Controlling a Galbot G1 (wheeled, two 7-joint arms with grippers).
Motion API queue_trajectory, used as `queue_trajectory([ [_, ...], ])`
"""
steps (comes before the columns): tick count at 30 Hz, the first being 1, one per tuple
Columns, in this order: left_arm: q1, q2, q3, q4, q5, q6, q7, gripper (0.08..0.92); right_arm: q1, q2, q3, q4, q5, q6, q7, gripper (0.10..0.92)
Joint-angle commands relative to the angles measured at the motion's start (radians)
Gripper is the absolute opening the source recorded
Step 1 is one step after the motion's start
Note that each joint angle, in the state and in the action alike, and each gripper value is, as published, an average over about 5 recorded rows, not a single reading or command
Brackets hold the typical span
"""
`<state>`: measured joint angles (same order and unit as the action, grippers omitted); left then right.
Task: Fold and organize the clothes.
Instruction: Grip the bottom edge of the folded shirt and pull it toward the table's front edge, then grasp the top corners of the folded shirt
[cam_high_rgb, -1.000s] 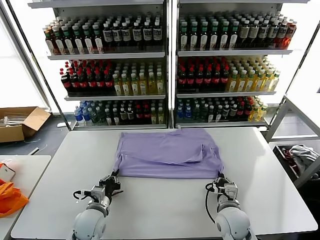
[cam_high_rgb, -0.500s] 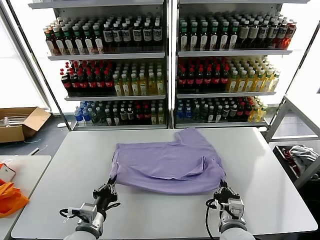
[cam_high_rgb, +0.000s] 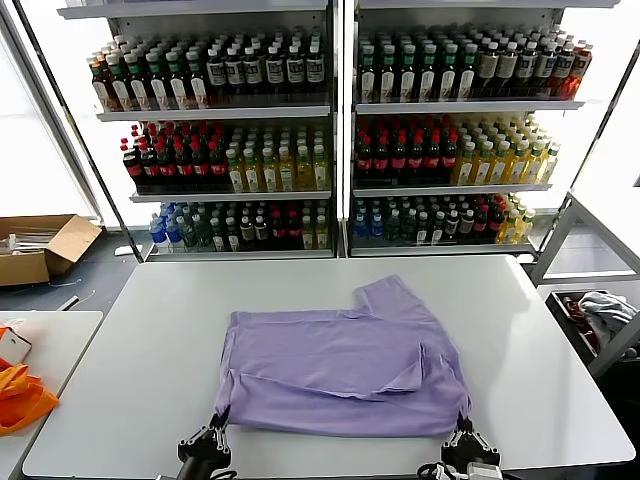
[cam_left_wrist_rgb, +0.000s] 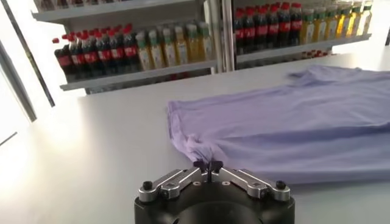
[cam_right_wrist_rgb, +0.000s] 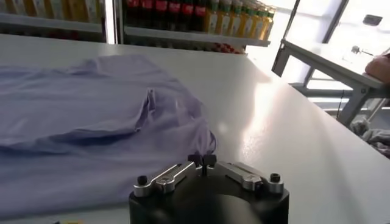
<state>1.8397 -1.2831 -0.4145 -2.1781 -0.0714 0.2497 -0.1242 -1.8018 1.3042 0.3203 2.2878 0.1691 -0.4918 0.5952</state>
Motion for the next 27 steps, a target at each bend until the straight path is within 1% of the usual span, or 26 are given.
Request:
queue_trajectory([
  [1,0.062,-0.025,0.012,-0.018,0.043,-0.027,0.003,0.204,-0.068,-0.005,-0.003,0.042,-0.020,0.005,0.014,0.343],
  [6,0.071,-0.036,-0.013,-0.081,0.023,-0.048,0.003,0.351,-0.069,-0.013,0.023,0.115,-0.003,0.008,0.015,0.481],
  [9,0.040,-0.042,-0.044,-0.119,0.011,-0.054,0.004,0.438,-0.049,-0.009,0.053,0.156,0.009,0.008,0.011,0.568],
  [13,-0.060,-0.029,-0.122,-0.139,-0.045,-0.044,0.011,0.550,0.023,0.004,0.112,0.161,0.013,0.027,-0.006,0.689],
  [17,-0.192,0.025,-0.207,-0.125,-0.116,-0.025,0.039,0.672,0.174,-0.003,0.199,0.084,0.043,0.080,-0.035,0.789],
  [19,-0.254,0.063,-0.222,-0.103,-0.135,-0.018,0.070,0.724,0.253,-0.022,0.240,0.016,0.078,0.119,-0.078,0.814],
  [22,-0.375,0.105,-0.187,-0.027,-0.142,0.004,0.121,0.792,0.410,-0.056,0.258,-0.136,0.123,0.136,-0.172,0.821],
  [24,-0.464,0.133,-0.143,0.039,-0.148,0.030,0.157,0.815,0.521,-0.083,0.238,-0.221,0.163,0.081,-0.226,0.822],
  [27,-0.561,0.193,-0.077,0.123,-0.182,0.065,0.200,0.822,0.646,-0.151,0.169,-0.277,0.225,-0.013,-0.321,0.823],
])
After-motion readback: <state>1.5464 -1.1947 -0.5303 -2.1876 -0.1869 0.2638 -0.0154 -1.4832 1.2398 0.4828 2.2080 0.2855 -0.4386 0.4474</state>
